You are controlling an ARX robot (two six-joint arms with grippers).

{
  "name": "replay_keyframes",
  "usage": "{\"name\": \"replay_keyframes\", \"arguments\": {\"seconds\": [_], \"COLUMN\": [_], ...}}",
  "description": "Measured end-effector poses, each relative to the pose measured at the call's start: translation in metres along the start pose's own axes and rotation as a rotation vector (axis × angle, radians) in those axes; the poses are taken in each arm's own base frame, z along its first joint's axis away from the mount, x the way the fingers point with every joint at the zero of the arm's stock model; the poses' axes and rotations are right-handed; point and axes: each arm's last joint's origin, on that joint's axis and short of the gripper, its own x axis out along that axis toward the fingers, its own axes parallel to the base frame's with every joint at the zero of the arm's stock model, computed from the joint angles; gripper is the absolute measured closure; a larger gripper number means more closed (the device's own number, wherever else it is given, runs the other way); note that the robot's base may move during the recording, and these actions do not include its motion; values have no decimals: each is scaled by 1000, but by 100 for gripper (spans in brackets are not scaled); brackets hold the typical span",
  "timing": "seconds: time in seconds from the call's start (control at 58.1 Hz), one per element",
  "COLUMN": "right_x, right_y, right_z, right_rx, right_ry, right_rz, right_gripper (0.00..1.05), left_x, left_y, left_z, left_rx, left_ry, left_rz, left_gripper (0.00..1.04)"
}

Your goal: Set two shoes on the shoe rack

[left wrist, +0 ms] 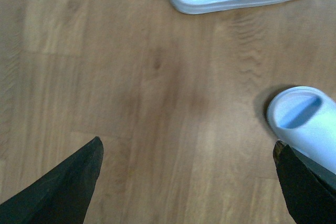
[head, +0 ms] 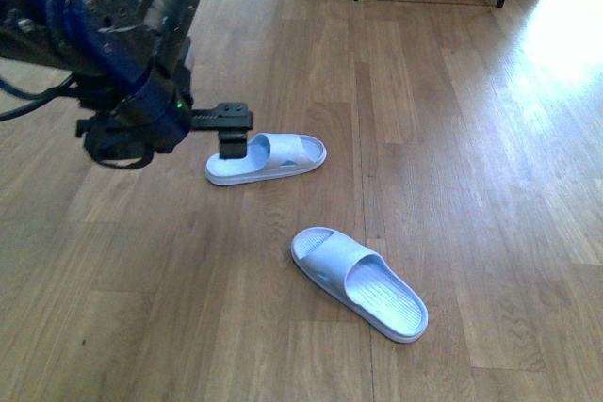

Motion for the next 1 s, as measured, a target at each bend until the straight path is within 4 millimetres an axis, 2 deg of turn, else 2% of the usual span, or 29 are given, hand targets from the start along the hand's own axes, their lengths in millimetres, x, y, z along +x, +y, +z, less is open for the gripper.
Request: {"name": "replay_keyframes", "arguments": {"seconds": [0.172, 0.31, 0.379, 0.998], "right_x": [0, 0, 0, 0], "right_y": [0, 0, 0, 0], "right_z": [0, 0, 0, 0], "right_rx": [0, 0, 0, 0], "right_ry": [0, 0, 0, 0], "right_rz": [0, 0, 0, 3], "right_gripper": [9, 9, 9, 9], "left_x": [-26, -57, -59, -59], "left_y": [31, 61, 68, 70], "left_z": [-17, -37, -39, -40], "left_rx": [-66, -119, -131, -134], "left_ry": [-56, -117, -116, -111], "left_rz": [120, 257, 276, 278], "left_gripper": [9, 9, 9, 9]}}
